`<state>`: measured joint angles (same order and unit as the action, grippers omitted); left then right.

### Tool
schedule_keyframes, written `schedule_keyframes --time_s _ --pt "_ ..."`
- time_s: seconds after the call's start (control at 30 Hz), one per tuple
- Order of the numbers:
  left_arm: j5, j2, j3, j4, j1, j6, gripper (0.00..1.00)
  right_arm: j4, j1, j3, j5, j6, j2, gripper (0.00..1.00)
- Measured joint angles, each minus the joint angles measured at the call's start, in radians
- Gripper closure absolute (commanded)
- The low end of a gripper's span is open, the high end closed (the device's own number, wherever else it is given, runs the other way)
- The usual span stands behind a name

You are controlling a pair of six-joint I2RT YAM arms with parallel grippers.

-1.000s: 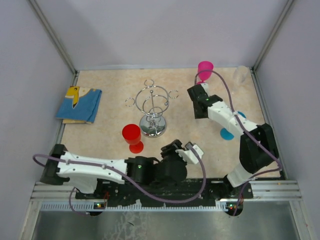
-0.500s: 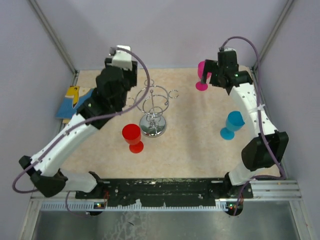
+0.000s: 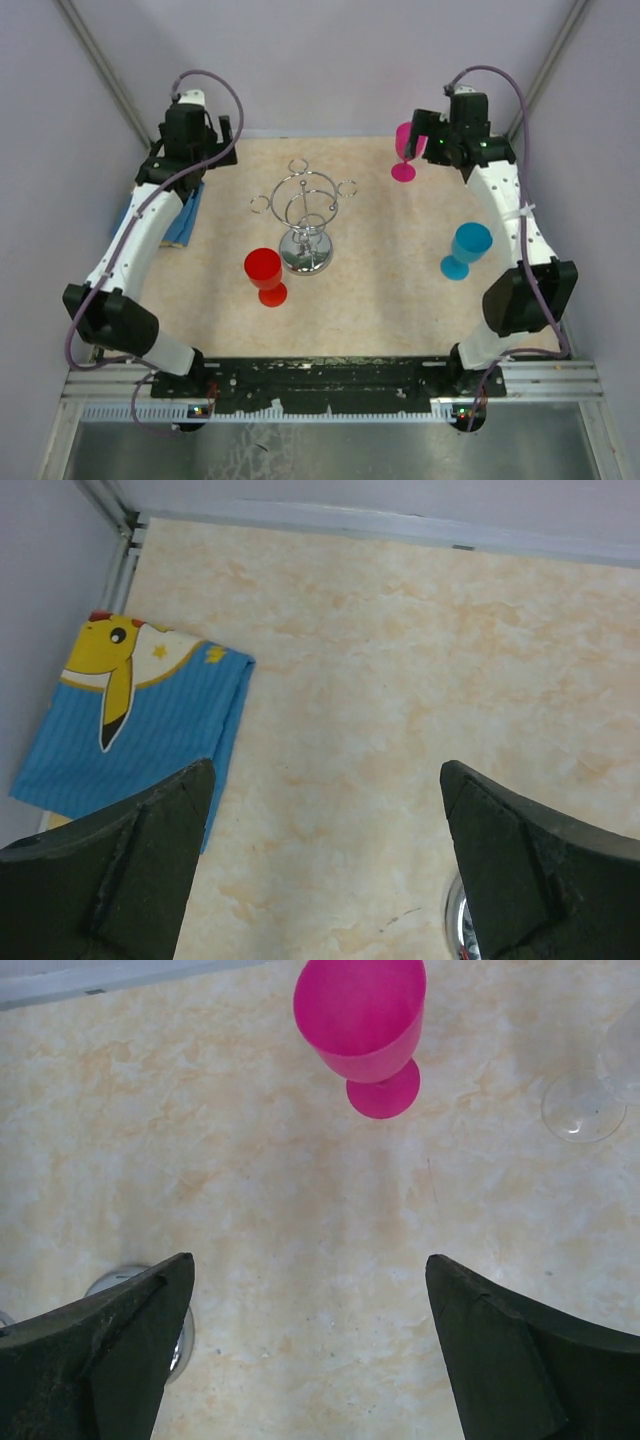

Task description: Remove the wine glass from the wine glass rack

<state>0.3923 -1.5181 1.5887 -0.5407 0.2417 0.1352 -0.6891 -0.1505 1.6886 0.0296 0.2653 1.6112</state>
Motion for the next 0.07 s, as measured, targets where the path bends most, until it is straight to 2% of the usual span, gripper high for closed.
schedule_keyframes --time_s 0.07 --pt "-0.02 0.002 0.0 -0.002 0.006 0.006 0.0 0.004 0.008 0.0 0.006 0.0 0.0 0.01"
